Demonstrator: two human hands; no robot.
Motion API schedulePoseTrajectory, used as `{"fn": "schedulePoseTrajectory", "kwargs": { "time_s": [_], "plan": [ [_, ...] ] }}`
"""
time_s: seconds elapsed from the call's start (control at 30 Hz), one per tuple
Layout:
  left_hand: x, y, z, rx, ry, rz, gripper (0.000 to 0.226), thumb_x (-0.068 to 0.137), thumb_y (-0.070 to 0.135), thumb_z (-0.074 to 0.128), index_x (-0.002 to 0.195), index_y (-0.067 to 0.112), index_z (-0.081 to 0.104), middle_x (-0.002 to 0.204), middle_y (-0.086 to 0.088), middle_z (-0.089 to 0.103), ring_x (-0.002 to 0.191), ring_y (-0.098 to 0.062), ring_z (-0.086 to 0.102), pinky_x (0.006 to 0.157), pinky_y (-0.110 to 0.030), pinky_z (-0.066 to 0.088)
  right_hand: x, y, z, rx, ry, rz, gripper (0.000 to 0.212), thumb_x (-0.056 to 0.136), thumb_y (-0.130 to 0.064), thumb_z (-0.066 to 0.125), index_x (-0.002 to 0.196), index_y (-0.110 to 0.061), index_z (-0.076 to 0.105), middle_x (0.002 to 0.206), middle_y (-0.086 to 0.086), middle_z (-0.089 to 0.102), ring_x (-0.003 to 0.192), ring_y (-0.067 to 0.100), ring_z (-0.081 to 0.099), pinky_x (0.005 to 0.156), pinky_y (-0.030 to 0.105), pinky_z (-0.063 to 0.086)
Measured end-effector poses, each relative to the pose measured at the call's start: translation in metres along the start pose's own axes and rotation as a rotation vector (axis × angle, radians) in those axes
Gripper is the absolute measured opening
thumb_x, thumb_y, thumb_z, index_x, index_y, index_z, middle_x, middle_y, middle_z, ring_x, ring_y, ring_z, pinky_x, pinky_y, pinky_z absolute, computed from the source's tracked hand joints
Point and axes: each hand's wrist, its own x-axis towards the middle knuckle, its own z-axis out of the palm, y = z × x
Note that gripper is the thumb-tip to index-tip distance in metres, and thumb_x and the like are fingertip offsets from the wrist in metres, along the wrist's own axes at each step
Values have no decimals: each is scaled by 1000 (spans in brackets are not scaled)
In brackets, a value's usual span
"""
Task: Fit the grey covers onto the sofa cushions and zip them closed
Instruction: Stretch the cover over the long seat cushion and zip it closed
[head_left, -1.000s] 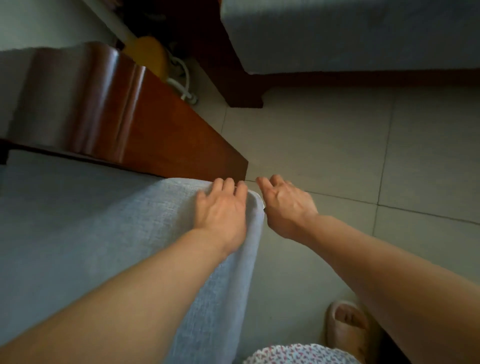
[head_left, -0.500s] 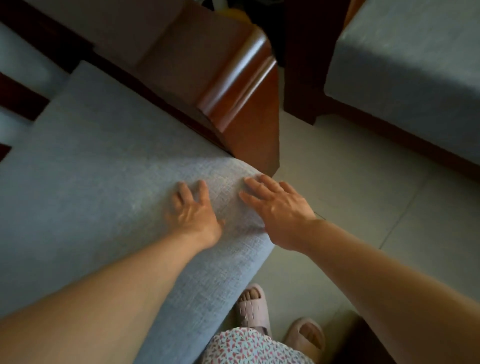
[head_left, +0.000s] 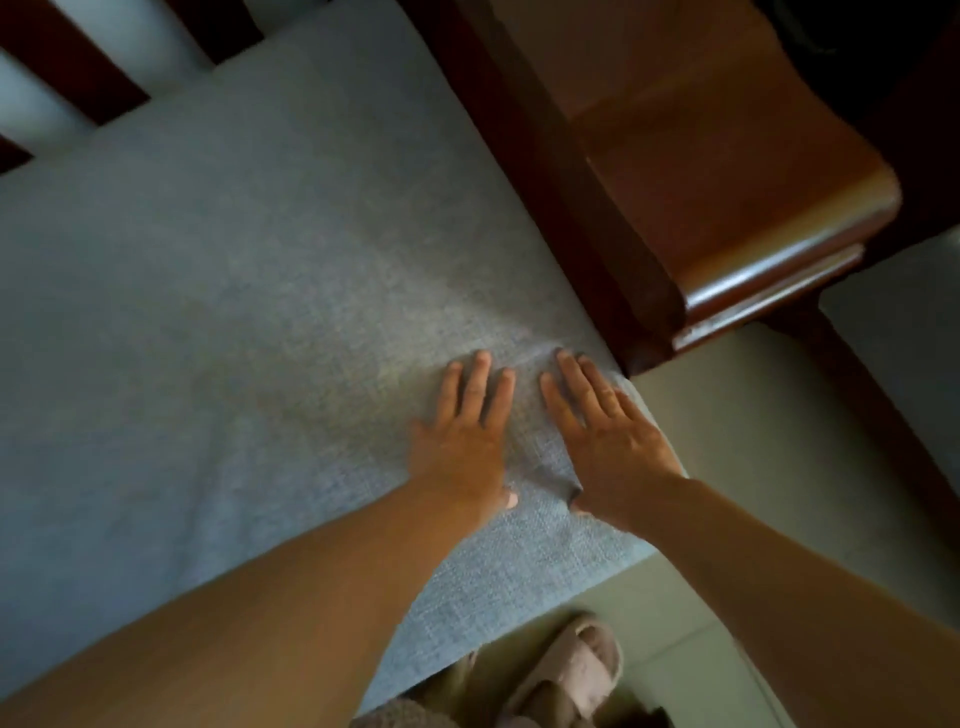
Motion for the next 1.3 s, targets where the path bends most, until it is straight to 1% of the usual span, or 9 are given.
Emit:
{"fn": "schedulePoseTrajectory", "kwargs": {
  "time_s": [0.2, 0.33, 0.53, 0.67, 0.77, 0.87, 1.03, 1.2, 1.3],
  "plan": [
    [-2, 5, 2, -50, 2, -56, 124, 79, 45, 70, 140, 24, -35, 144, 0, -47, 137, -26, -34, 112, -49, 24, 5, -4, -1, -73, -55, -2, 127, 80, -55, 64, 134, -9, -41, 135, 19, -53, 134, 33, -37, 116, 40, -8],
    [-3, 11, 2, -48, 7, -98, 121, 78, 47, 69, 143, 24, -31, 146, 2, -43, 140, -24, -30, 113, -46, 20, 16, -4, -6, -119, -117, -44, 132, 76, -57, 67, 132, -10, -44, 133, 24, -53, 129, 40, -40, 115, 45, -9],
    [-9, 25, 3, -56, 48, -245, 116, 80, 41, 69, 145, 27, -26, 151, 5, -35, 144, -21, -19, 112, -45, 23, 22, 10, 2, -148, -68, -153, 132, 74, -64, 65, 131, -15, -44, 134, 23, -51, 130, 39, -39, 115, 45, -7],
    [-25, 58, 33, -385, 155, -454, 95, 90, 24, 57, 146, 34, -19, 152, 10, -32, 144, -18, -20, 111, -46, 28, 21, 15, 5, -140, -40, -199, 133, 72, -65, 65, 132, -17, -44, 136, 21, -51, 135, 39, -34, 116, 44, -5],
    [-39, 88, 58, -508, 240, -546, 86, 94, 28, 50, 147, 35, -18, 152, 11, -31, 142, -16, -23, 115, -47, 20, 20, 19, 6, -124, -21, -231, 128, 74, -64, 63, 134, -22, -42, 137, 19, -50, 134, 37, -36, 116, 44, -5],
    [-48, 105, 74, -525, 290, -598, 85, 95, 17, 48, 146, 36, -17, 152, 13, -31, 142, -15, -24, 116, -47, 16, 9, 31, 17, -137, 49, -327, 111, 82, -65, 52, 137, -29, -37, 141, 14, -48, 135, 33, -36, 115, 44, -9],
    [-55, 119, 80, -561, 309, -617, 82, 93, 11, 43, 148, 38, -11, 154, 13, -27, 143, -15, -20, 113, -47, 25, -12, 49, 40, -105, 151, -425, 79, 95, -56, 33, 145, -33, -24, 147, 8, -42, 138, 28, -33, 117, 40, -10],
    [-63, 160, 97, -608, 329, -606, 84, 91, 5, 45, 149, 38, -6, 154, 14, -25, 144, -15, -18, 109, -43, 32, -39, 73, 69, -136, 186, -461, 77, 98, -50, 33, 142, -34, -28, 147, 3, -43, 137, 28, -35, 118, 42, -6],
    [-63, 180, 113, -577, 401, -614, 85, 91, 6, 49, 149, 36, -5, 155, 12, -23, 145, -16, -14, 110, -44, 30, -50, 82, 90, -130, 229, -468, 88, 97, -41, 45, 142, -32, -30, 143, 3, -47, 135, 27, -38, 118, 41, -3]
  ]
}}
